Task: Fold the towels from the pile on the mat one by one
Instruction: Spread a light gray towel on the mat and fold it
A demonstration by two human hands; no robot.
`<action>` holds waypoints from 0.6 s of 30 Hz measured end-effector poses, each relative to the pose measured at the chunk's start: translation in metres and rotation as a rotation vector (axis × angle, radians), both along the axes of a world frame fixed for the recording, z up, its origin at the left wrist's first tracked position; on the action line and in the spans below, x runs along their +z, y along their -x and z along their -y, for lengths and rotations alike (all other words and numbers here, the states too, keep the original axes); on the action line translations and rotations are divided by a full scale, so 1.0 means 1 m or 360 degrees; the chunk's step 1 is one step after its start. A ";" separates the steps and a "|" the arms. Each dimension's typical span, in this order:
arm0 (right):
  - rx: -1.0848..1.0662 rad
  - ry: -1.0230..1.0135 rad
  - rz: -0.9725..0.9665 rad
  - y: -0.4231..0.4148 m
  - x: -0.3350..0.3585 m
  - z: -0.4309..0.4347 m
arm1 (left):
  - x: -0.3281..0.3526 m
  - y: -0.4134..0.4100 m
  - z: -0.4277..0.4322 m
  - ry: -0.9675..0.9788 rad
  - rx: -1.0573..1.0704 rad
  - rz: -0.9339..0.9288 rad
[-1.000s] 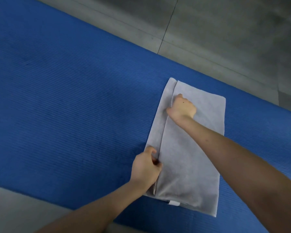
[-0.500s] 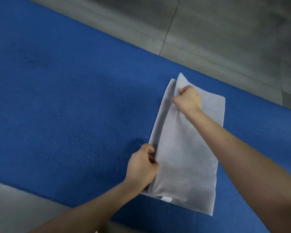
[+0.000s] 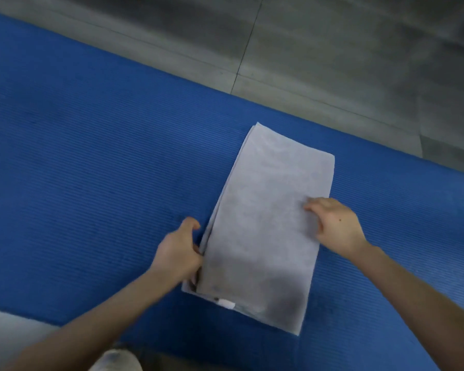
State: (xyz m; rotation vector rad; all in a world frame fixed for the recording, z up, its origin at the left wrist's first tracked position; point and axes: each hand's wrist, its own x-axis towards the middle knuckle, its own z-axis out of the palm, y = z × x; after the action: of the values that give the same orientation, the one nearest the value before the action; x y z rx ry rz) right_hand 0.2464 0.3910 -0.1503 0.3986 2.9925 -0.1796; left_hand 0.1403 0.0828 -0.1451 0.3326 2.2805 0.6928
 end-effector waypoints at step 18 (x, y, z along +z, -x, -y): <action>0.0630 -0.0386 -0.0195 0.004 -0.025 0.001 | -0.023 -0.011 -0.003 -0.0238 -0.1045 -0.0970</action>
State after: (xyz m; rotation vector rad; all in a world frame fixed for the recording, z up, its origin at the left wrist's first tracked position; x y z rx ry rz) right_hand 0.2425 0.3902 -0.1750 -0.1971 3.1431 0.2039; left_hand 0.1515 0.0859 -0.1685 1.4495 2.4298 0.4435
